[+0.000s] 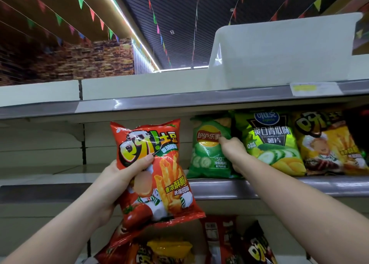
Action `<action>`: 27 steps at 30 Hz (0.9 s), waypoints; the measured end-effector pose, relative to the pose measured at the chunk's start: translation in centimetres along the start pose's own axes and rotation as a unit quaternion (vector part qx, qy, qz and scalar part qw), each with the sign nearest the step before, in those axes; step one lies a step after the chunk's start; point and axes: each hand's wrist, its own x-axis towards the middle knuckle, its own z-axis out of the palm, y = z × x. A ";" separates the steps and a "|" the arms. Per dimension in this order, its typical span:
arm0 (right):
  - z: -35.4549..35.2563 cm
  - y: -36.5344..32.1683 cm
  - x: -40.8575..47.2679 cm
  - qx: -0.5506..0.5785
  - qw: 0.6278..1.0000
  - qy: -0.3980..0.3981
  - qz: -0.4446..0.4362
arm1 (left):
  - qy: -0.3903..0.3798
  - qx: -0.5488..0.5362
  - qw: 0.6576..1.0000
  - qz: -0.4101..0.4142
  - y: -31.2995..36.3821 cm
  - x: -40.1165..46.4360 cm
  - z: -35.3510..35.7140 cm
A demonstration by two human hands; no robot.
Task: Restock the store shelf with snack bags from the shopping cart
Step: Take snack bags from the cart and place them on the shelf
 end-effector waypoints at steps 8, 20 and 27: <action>-0.6 -0.3 -6.1 -0.110 0.960 0.016 -0.256 | 0.013 -0.016 1.000 0.010 0.4 0.2 -0.3; 4.2 -1.9 -10.4 0.125 0.935 -0.328 -0.056 | 0.062 -0.044 0.997 -0.017 0.8 3.2 -0.9; 7.2 -3.1 -6.1 0.106 0.965 -0.238 -0.014 | 0.151 0.120 0.979 0.068 -0.6 7.1 -1.7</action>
